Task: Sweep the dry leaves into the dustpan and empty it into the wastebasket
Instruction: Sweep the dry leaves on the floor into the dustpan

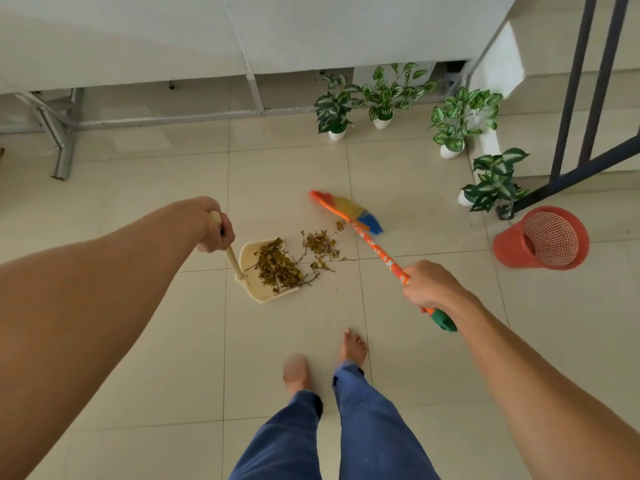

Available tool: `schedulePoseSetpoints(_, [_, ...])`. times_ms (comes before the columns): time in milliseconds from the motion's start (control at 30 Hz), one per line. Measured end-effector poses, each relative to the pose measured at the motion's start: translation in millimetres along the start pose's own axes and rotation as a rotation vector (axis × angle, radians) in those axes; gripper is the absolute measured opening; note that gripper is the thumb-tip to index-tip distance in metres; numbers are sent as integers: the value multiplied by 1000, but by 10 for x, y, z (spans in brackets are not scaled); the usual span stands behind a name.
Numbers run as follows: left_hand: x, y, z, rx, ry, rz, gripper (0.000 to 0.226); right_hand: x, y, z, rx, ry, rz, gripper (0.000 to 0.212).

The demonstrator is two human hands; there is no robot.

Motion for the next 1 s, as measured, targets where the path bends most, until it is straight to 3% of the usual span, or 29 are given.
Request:
schedulePoseSetpoints(300, [9,-148,-208,-5,-18,2,18,-6,484,89,150,-22,89,17])
schedulePoseSetpoints(467, [-75,-149,-226,-19,-19,8,14,-147,326,191,104,-65,158,15])
schedulePoseSetpoints(667, [-131,-147,-195,-21,-7,20,9,-94,427,519,-71,-134,106,20])
schedulePoseSetpoints(767, [-124,-138,-183,-17,17,27,7,-4,683,419,-132,-195,62,37])
schedulePoseSetpoints(900, [-141,-133,-170,-21,6,28,8,5,820,318,-88,-256,51,41])
schedulePoseSetpoints(1000, [-169,-116,-174,-28,10,34,7,-113,653,387,7,-195,59,30])
Point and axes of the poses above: each hand's wrist, its own y-axis away from the middle knuckle, its own z-axis out of the palm, x = y × z, the point moved 8 cm from there along -y, towards the middle knuckle, and after that the axes turned 5 degrees about y, right-handed, at the moved point
